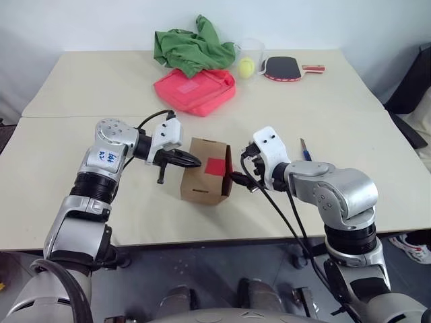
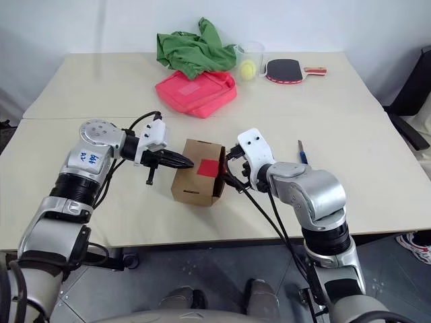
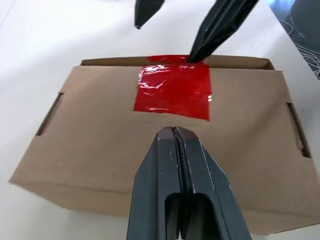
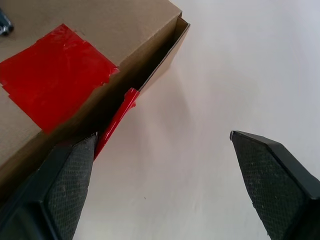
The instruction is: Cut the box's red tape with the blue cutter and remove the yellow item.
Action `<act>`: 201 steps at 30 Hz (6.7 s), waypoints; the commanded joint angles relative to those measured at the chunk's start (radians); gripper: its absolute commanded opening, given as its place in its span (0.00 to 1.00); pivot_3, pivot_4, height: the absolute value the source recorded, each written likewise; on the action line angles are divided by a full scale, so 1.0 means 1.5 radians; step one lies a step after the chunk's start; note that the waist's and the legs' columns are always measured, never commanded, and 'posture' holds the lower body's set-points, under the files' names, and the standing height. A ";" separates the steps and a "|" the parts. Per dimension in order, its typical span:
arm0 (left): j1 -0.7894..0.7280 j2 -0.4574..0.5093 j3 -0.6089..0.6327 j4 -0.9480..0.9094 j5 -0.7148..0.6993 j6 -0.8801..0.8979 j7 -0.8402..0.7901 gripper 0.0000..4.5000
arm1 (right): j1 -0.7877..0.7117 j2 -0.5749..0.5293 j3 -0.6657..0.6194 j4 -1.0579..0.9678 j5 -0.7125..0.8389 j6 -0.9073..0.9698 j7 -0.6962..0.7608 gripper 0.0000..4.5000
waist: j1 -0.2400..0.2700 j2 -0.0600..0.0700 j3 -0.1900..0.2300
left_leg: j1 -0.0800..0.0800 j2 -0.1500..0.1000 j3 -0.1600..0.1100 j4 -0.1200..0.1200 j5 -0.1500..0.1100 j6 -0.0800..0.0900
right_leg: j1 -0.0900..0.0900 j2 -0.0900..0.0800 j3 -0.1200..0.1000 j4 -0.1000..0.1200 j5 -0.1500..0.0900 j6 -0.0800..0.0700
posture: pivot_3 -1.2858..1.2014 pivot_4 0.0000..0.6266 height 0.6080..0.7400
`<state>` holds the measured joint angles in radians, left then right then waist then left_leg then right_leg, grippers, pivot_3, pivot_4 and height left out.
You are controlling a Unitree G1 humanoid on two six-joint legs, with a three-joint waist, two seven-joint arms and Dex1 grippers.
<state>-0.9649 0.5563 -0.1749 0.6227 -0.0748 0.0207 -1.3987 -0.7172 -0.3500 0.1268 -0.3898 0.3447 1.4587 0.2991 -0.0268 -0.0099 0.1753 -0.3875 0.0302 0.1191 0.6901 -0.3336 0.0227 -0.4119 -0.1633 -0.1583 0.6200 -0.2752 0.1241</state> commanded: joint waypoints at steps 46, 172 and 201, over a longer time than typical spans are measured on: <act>0.133 0.072 0.001 -0.087 0.007 0.046 0.033 0.00 | -0.019 -0.118 -0.068 -0.023 0.055 0.034 0.088 0.98 | -0.002 0.001 -0.001 | 0.001 0.001 0.000 -0.001 0.000 0.001 | -0.001 0.000 0.002 -0.001 0.000 0.000 | 0.52 0.24 1.00; 0.195 0.087 0.075 -0.155 -0.045 0.095 0.083 0.00 | -0.228 -0.010 -0.091 0.200 0.661 0.104 -0.339 0.01 | -0.001 0.004 -0.001 | -0.003 0.000 0.001 -0.006 -0.001 0.002 | -0.002 -0.001 -0.002 -0.008 0.001 0.002 | 0.52 0.24 1.00; 0.188 0.167 0.258 -0.299 -0.312 0.349 0.069 0.00 | -0.350 0.051 -0.126 0.400 0.810 0.099 -0.597 0.01 | -0.007 0.004 0.000 | -0.010 0.000 0.001 -0.006 0.000 0.001 | -0.010 0.000 -0.001 -0.006 0.001 0.002 | 0.52 0.24 1.00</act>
<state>-0.6582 0.8175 0.1888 0.2202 -0.4974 0.5373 -1.3083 -1.2094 -0.2665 -0.0372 0.2219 1.5099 1.6088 -0.5780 -0.0369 -0.0045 0.1750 -0.4027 0.0302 0.1209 0.6820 -0.3343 0.0240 -0.4265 -0.1634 -0.1593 0.6114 -0.2739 0.1265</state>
